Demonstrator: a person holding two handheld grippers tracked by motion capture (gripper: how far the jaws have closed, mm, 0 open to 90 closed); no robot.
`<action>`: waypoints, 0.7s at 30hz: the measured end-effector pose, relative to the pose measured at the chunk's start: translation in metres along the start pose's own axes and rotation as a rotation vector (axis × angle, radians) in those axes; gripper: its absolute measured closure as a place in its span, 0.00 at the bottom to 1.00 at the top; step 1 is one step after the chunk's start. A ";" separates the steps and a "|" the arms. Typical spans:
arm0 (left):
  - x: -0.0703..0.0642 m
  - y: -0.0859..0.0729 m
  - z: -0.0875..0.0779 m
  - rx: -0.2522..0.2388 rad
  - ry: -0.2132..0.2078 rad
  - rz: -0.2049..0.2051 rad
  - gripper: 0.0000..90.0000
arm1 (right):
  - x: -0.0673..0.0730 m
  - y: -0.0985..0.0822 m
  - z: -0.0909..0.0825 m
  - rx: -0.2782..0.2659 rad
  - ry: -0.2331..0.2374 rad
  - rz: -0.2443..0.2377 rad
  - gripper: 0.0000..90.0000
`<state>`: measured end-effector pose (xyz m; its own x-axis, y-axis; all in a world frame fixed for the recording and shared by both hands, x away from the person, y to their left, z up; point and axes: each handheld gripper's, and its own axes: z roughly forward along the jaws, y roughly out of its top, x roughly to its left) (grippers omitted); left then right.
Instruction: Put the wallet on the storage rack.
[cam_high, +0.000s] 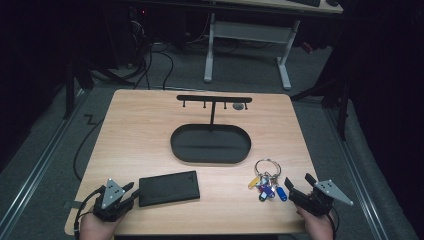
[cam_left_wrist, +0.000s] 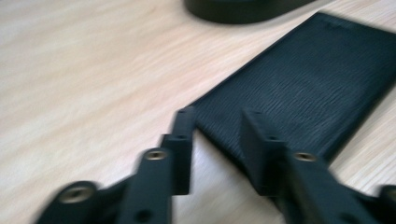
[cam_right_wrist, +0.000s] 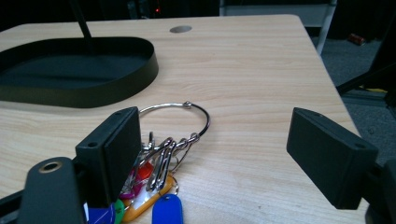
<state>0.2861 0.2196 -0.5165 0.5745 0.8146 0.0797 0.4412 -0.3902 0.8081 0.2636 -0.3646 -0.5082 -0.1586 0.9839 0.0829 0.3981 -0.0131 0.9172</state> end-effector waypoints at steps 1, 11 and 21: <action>0.001 -0.002 0.000 0.015 0.002 0.000 0.83 | 0.001 0.000 0.000 -0.001 0.004 -0.006 0.20; -0.006 -0.011 0.004 0.102 -0.013 0.043 1.00 | 0.000 -0.001 -0.001 0.000 0.012 0.004 0.20; -0.010 -0.010 0.005 0.096 -0.054 0.058 1.00 | -0.002 -0.003 0.004 0.021 0.025 -0.010 0.20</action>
<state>0.2794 0.2138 -0.5284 0.6359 0.7664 0.0910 0.4689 -0.4773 0.7432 0.2662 -0.3656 -0.5122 -0.1853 0.9791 0.0838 0.4152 0.0007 0.9097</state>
